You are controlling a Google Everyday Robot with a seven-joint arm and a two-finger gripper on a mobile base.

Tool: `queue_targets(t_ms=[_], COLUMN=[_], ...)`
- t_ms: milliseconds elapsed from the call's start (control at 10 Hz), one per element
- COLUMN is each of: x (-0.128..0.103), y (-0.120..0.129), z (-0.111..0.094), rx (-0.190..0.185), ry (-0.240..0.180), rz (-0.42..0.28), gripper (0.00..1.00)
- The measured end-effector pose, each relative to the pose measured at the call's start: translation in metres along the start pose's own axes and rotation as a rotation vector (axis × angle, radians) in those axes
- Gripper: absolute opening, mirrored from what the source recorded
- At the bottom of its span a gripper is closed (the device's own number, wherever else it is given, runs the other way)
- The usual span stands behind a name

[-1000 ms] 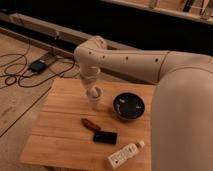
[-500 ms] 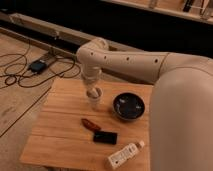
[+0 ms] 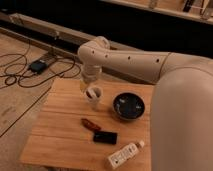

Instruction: Place the white sponge in the ceramic cup

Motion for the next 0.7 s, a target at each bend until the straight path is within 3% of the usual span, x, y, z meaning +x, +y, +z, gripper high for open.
queue_targets(t_ms=[400, 700], x=[-0.014, -0.015], y=[-0.012, -0.012], z=[-0.027, -0.028], rx=[0.05, 0.053], ry=[-0.095, -0.101], rz=[-0.02, -0.025], gripper=[0.8, 0.8])
